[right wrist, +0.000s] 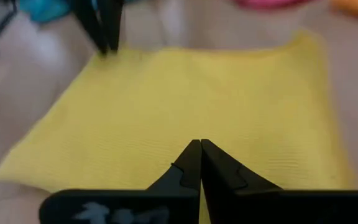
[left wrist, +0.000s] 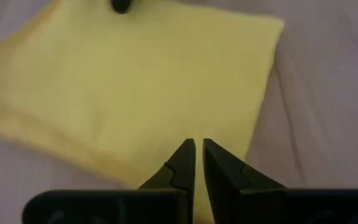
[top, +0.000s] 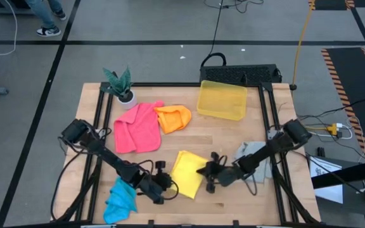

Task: Fold microfiber towels
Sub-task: Fold the yellow kitchen towel

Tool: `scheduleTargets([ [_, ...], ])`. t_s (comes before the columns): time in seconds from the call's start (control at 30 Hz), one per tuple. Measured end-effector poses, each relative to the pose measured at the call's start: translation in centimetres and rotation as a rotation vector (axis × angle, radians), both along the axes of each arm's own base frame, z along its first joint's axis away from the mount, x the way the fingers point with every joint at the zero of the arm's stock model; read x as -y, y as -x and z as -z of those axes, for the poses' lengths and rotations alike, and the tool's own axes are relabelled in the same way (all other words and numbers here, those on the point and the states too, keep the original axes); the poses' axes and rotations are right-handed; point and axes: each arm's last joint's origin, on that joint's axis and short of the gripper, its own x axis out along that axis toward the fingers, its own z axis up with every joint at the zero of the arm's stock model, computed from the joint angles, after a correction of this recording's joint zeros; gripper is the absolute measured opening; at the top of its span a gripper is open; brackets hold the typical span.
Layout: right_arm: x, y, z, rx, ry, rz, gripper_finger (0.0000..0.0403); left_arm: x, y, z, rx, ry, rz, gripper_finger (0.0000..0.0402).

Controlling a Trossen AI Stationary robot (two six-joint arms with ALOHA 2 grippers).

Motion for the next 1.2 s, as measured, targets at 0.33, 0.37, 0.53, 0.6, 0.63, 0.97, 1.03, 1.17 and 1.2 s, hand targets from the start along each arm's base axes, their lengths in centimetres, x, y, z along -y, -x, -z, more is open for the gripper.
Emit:
scheduleTargets([
  [0.33, 2.2, 1.0, -0.3, -0.273, 0.092, -0.011, 0.0, 0.3, -0.2, 2.0, -0.013, 0.024, -0.071, 0.0035],
  [0.37, 2.5, 1.3, -0.7, -0.292, 0.131, 0.004, 0.0, 0.6, -0.6, 2.3, 0.015, 0.033, -0.053, 0.0035],
  [0.53, 3.5, 2.5, -3.9, -0.243, 0.271, 0.098, 0.0, 1.4, -2.2, 4.0, 0.149, 0.047, 0.029, 0.0035],
  [0.6, 3.1, 2.5, -5.2, -0.186, 0.253, 0.077, 0.0, 1.4, -2.4, 4.2, 0.168, 0.041, 0.044, 0.0035],
  [0.63, 2.8, 2.5, -5.4, -0.164, 0.237, 0.045, 0.0, 1.3, -2.5, 4.2, 0.17, 0.037, 0.047, 0.0035],
  [0.97, -1.5, 0.0, -2.6, 0.082, 0.176, -0.292, 0.0, 0.4, -3.1, 4.1, 0.169, 0.037, 0.035, 0.0035],
  [1.03, -1.5, -0.2, -1.5, 0.066, 0.193, -0.293, 0.0004, 0.3, -3.1, 4.1, 0.169, 0.036, 0.034, 0.0035],
  [1.17, -0.3, -0.6, -0.7, 0.017, 0.207, -0.227, 0.0029, 0.3, -3.1, 4.1, 0.171, 0.023, 0.039, 0.0035],
  [1.2, 0.0, -0.7, -0.8, 0.008, 0.203, -0.213, 0.0039, 0.3, -3.1, 4.1, 0.171, 0.022, 0.039, 0.0035],
])
